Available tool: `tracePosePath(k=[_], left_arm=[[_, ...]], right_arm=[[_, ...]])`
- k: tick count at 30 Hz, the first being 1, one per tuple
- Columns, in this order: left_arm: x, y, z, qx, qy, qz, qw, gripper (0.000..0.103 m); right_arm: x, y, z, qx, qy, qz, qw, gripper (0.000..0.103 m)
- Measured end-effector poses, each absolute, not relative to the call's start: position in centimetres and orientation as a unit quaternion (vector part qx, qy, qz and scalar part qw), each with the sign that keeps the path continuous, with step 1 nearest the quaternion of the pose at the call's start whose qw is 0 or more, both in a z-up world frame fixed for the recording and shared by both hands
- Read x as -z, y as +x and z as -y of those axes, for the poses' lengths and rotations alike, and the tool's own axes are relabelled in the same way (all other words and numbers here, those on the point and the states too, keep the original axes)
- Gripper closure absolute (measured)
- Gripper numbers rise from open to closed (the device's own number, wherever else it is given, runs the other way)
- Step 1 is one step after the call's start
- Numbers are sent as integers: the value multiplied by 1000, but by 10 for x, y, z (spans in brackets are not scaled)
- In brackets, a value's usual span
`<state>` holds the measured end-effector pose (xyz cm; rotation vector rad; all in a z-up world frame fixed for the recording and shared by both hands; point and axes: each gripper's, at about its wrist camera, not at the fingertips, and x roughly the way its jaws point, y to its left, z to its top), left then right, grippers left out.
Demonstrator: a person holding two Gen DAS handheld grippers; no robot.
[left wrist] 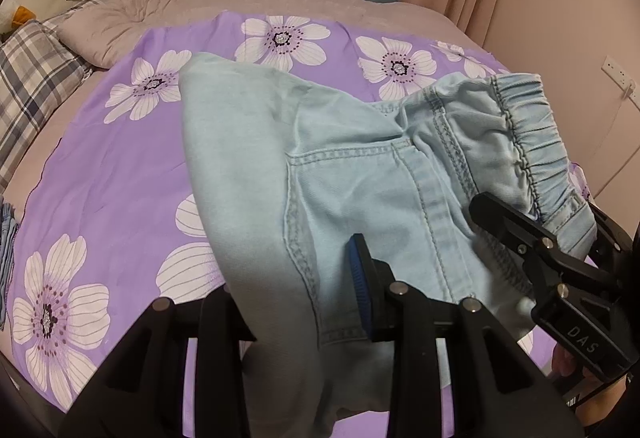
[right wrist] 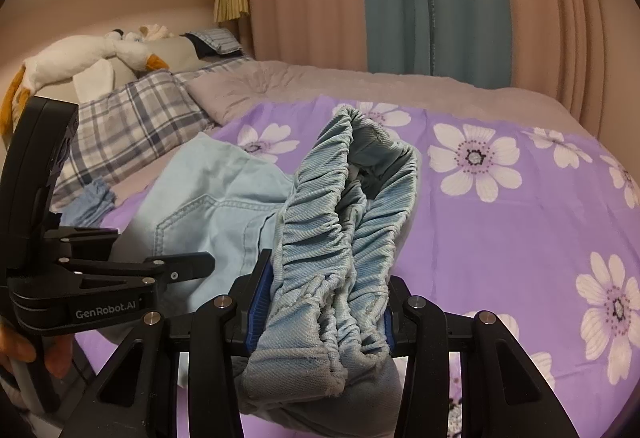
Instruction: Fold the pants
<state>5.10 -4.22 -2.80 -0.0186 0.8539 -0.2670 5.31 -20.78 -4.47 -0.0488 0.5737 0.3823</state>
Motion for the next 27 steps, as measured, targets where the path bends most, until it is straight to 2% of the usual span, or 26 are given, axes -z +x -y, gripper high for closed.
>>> tracePosePath(k=[27], left_arm=[[54,120,48,123,-10,-427,896,71]], right_arm=[[63,99,199,-177,-35,-290,940,57]])
